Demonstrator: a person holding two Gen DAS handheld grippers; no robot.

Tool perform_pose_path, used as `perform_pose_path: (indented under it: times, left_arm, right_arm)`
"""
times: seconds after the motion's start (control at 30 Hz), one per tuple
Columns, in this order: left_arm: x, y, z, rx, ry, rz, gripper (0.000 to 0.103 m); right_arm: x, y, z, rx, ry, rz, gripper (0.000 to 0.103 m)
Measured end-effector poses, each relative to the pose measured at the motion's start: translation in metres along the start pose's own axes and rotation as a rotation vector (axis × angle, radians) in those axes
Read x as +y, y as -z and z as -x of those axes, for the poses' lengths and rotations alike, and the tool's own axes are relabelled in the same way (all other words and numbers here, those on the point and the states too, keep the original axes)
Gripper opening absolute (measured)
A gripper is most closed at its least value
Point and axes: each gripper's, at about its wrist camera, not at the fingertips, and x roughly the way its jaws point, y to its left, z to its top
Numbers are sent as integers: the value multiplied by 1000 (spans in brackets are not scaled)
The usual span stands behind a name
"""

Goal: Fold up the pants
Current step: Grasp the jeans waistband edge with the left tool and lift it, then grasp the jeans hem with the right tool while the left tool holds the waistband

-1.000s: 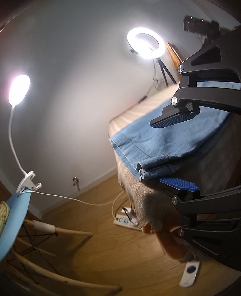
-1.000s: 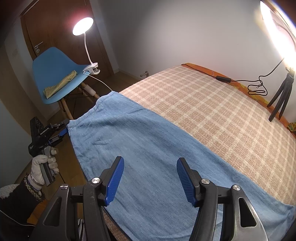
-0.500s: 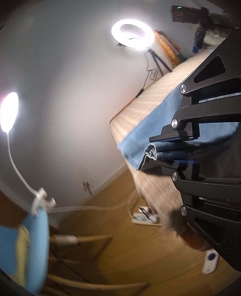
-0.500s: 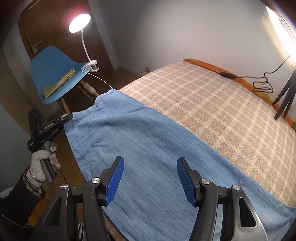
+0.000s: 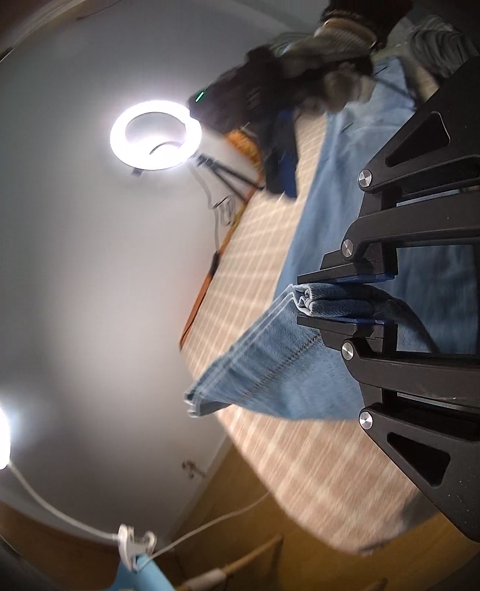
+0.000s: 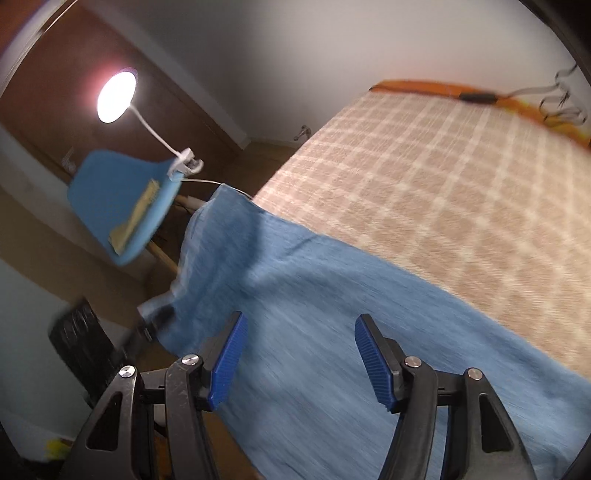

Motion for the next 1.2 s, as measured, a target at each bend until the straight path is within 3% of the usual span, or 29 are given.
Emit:
perform_pose_path:
  times: [0.37, 0.63, 0.67, 0.7, 0.77, 0.87, 1.2]
  left_arm:
    - [-19, 6, -6, 39, 91, 27, 11]
    - [-28, 9, -6, 64, 136, 20, 11]
    - [-31, 10, -7, 72, 137, 10, 11]
    - [-34, 11, -7, 79, 142, 5, 11]
    - [-39, 14, -8, 92, 150, -2, 11]
    - [-48, 19, -11, 114, 168, -13, 11]
    - [-93, 27, -18, 168, 237, -76, 11]
  right_arm:
    - [-11, -24, -90, 96, -258, -144, 67]
    - [-20, -40, -119, 50, -264, -249, 66]
    - [-21, -43, -119, 42, -258, -256, 62]
    - [-22, -46, -119, 36, -244, -255, 46]
    - [-21, -50, -117, 35, -205, -231, 25]
    - [-20, -49, -101, 12, -146, -175, 8]
    - [-27, -38, -34, -32, -12, -87, 5]
